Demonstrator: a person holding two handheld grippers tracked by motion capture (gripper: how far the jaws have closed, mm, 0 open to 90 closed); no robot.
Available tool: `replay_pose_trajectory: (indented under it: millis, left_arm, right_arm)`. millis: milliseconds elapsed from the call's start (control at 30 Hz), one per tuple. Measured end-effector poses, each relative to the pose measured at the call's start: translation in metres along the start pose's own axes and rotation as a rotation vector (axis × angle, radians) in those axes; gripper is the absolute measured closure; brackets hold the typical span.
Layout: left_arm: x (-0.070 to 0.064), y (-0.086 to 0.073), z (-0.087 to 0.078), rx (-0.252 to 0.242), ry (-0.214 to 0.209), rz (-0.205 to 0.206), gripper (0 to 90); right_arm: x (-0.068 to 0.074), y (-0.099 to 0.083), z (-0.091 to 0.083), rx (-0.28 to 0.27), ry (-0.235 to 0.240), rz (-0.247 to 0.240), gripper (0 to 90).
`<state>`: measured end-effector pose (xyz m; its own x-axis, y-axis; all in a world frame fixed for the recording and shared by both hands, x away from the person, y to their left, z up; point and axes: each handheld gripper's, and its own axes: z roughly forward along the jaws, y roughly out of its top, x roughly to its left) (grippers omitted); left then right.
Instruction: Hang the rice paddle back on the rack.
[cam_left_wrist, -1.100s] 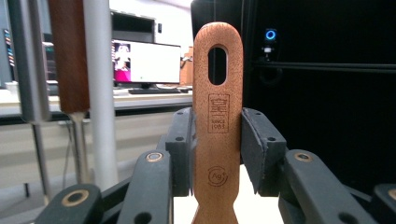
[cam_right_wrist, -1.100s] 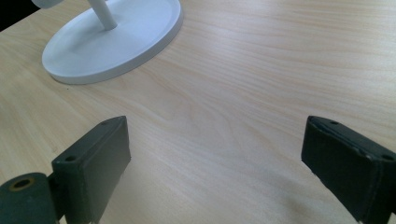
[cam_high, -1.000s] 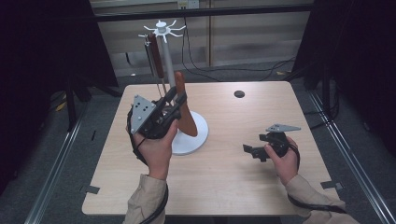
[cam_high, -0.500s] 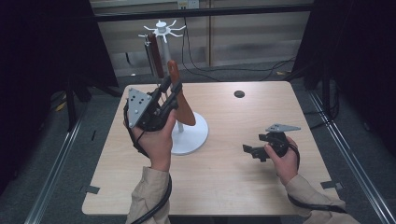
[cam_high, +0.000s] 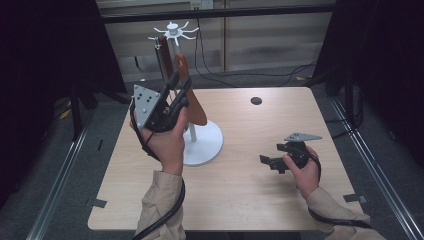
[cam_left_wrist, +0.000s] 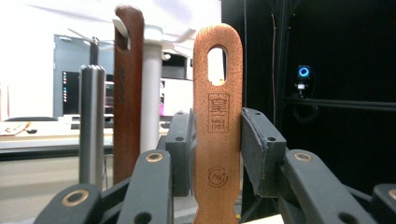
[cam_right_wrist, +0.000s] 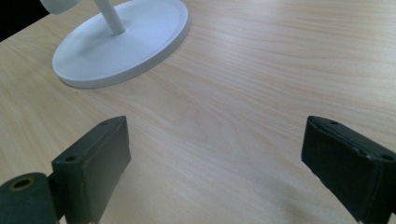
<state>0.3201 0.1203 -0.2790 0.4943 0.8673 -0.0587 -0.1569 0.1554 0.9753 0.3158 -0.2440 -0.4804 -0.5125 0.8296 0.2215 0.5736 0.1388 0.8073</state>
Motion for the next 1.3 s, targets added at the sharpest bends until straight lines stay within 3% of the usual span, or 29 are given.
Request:
replay_pose_trajectory:
  millis: [533, 1300]
  left_arm:
    - [0.004, 0.016, 0.018, 0.003, 0.04, 0.023, 66.0]
    - [0.005, 0.015, 0.033, 0.014, 0.084, 0.041, 65.8]
  right_arm:
    - [0.0, 0.0, 0.0, 0.006, 0.007, 0.004, 7.5]
    - [-0.001, -0.001, -0.001, 0.001, 0.017, 0.014, 7.5]
